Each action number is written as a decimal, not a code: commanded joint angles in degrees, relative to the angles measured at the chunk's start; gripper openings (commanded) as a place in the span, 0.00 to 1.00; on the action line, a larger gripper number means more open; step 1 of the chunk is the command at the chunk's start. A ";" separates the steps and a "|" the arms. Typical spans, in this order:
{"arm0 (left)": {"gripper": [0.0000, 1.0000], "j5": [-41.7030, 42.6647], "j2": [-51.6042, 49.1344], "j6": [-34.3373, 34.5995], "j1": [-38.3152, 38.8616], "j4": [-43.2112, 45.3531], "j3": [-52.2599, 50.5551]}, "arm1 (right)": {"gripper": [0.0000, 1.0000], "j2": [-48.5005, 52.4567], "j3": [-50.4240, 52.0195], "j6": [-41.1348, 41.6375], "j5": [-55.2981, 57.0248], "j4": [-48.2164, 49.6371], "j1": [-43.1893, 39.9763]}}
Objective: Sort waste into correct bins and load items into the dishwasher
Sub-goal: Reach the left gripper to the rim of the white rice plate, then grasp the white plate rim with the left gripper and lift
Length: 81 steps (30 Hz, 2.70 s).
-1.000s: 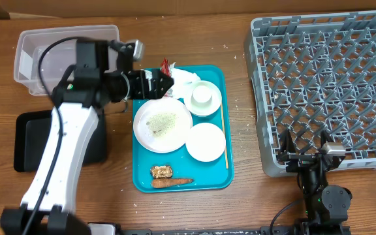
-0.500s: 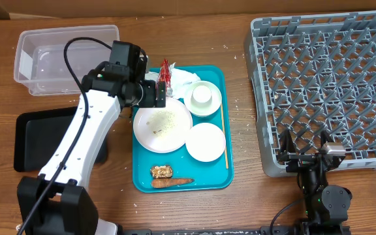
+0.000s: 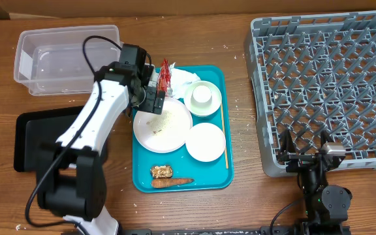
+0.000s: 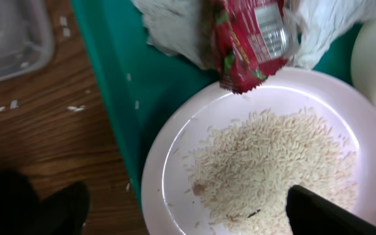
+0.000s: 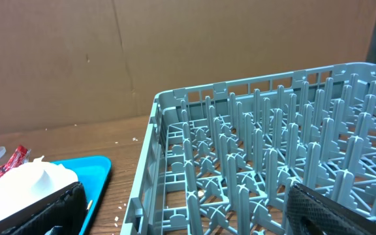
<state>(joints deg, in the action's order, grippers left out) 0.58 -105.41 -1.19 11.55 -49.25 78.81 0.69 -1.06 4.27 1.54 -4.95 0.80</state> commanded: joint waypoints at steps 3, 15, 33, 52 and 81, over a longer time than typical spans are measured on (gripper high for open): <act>0.86 2.49 -5.31 -7.50 0.37 1.33 1.05 | 1.00 -0.50 0.59 -0.22 0.33 0.31 -0.22; 0.66 1.79 -8.35 -11.04 0.20 6.58 1.03 | 1.00 -0.50 0.59 -0.22 0.33 0.31 -0.22; 0.54 -0.63 -11.17 -11.69 0.04 8.79 1.05 | 1.00 -0.50 0.59 -0.24 0.33 0.31 -0.22; 0.27 0.46 -11.17 -11.45 0.11 6.14 1.09 | 1.00 -0.50 0.59 -0.22 0.33 0.31 -0.22; 0.04 -1.18 -11.04 -5.99 -0.13 -4.37 4.00 | 1.00 -0.50 0.59 -0.24 0.33 0.31 -0.22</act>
<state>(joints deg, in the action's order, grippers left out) 1.43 -115.66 -10.37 11.64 -52.95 81.91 0.69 -1.06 4.25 1.52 -4.99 0.78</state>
